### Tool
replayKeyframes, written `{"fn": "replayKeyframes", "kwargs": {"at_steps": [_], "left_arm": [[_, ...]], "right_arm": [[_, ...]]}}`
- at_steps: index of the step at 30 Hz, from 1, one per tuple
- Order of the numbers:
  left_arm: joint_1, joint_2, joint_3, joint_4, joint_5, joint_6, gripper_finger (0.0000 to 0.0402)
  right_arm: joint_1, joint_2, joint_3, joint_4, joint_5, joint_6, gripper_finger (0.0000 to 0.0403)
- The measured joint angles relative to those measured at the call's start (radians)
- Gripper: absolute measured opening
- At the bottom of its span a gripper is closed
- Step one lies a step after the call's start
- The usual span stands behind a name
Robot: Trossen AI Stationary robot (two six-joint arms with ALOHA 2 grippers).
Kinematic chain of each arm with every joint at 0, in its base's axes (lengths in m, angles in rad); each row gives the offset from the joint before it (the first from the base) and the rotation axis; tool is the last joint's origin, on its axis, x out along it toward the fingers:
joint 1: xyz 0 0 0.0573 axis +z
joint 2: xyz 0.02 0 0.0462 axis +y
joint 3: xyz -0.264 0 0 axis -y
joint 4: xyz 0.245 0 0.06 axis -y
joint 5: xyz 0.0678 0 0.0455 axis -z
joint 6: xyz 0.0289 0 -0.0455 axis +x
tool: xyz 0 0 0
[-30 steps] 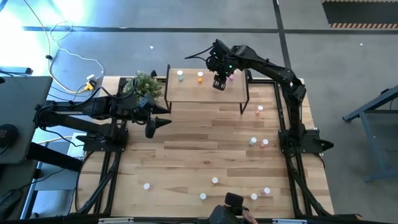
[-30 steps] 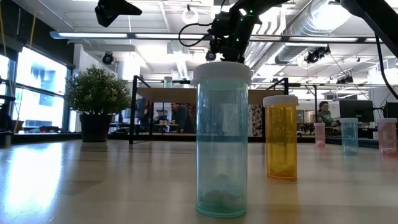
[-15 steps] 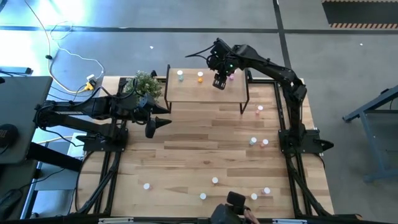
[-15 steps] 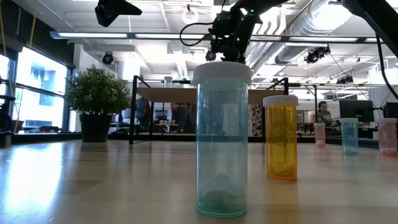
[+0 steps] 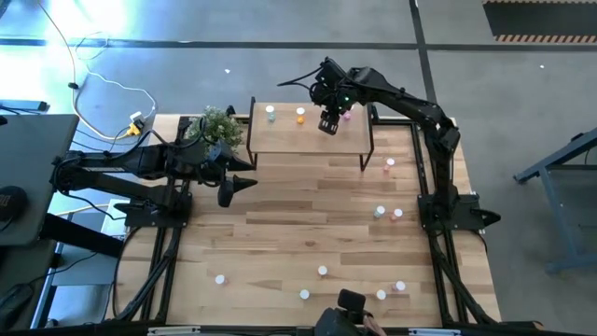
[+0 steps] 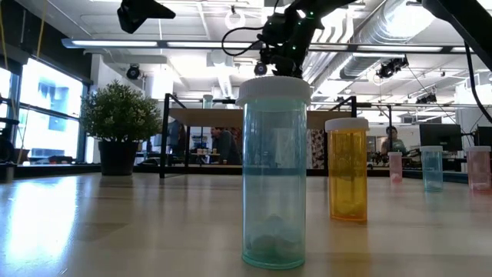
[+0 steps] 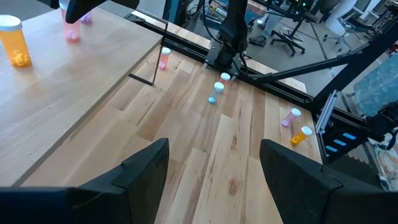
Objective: Pick and place medicine bottles onto shelf by color
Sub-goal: Put the middle pink pill bottle on the shelf, then adjust the violet pill bottle on the shelf
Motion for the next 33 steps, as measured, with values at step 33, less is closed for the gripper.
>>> {"fn": "replayKeyframes", "kwargs": {"at_steps": [33], "left_arm": [[0.001,0.000,0.000,0.006,-0.091,0.001,0.0243]], "right_arm": [[-0.005,-0.042,0.298,-0.109,0.007,0.066,0.0158]]}}
